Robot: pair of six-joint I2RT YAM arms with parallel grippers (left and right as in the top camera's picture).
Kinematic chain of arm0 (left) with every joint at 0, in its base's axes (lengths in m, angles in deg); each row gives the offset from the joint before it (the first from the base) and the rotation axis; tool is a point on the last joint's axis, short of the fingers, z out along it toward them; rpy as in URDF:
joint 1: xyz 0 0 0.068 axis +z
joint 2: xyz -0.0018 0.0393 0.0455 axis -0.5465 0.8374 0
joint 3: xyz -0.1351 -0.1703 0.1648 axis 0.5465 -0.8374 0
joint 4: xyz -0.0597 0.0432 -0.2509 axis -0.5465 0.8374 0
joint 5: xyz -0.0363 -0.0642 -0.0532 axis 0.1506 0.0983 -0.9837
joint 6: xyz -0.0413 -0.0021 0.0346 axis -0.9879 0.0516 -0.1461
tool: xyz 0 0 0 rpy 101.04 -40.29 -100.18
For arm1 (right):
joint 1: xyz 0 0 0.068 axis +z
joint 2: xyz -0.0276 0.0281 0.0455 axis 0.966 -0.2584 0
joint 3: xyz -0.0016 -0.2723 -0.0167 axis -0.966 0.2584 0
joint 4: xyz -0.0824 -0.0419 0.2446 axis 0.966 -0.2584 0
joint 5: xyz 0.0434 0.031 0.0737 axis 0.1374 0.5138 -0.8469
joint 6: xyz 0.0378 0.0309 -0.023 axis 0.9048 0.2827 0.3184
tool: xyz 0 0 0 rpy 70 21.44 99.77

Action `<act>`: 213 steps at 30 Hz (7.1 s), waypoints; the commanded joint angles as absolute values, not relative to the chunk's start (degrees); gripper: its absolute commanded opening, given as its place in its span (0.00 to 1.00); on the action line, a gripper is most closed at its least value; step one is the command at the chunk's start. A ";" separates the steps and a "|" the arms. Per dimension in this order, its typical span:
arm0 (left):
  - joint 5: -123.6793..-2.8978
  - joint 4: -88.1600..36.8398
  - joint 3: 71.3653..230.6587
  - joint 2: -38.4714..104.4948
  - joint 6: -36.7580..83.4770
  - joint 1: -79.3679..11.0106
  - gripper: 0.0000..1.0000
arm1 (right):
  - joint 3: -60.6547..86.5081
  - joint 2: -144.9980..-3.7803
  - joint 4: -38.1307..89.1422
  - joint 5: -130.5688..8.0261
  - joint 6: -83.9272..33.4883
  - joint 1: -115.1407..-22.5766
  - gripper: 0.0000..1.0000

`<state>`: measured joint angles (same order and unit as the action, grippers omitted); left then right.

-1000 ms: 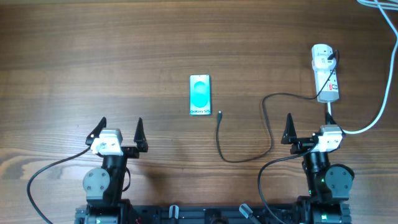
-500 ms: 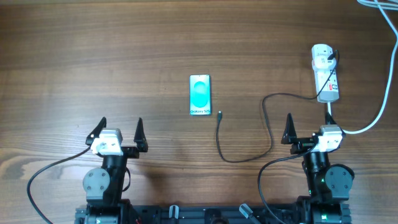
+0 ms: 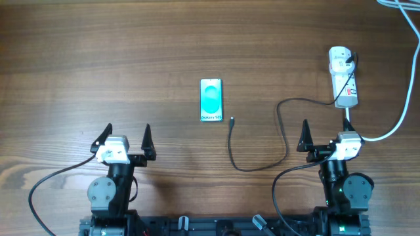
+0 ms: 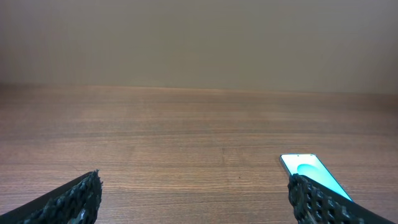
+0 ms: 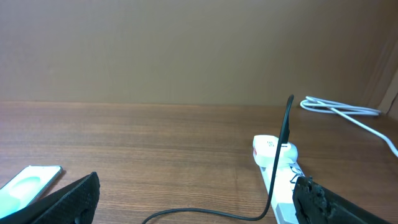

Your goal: Plug charger to phone and switch on socket

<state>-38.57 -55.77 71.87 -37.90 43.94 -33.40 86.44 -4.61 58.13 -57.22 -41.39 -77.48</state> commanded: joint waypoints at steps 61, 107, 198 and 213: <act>-38.20 -55.57 71.45 -38.25 44.81 -33.62 1.00 | 86.51 -4.41 58.32 -56.26 -42.09 -77.61 1.00; -66.55 -70.06 71.45 -38.25 39.98 -33.67 1.00 | 86.51 -4.41 58.35 -56.26 -42.09 -77.61 1.00; -42.42 18.61 174.60 78.81 16.66 -53.40 1.00 | 86.51 -4.41 58.35 -56.26 -42.09 -77.61 1.00; -41.96 4.56 162.14 78.83 14.12 -56.05 1.00 | 86.51 -4.41 58.35 -56.26 -42.09 -77.61 0.99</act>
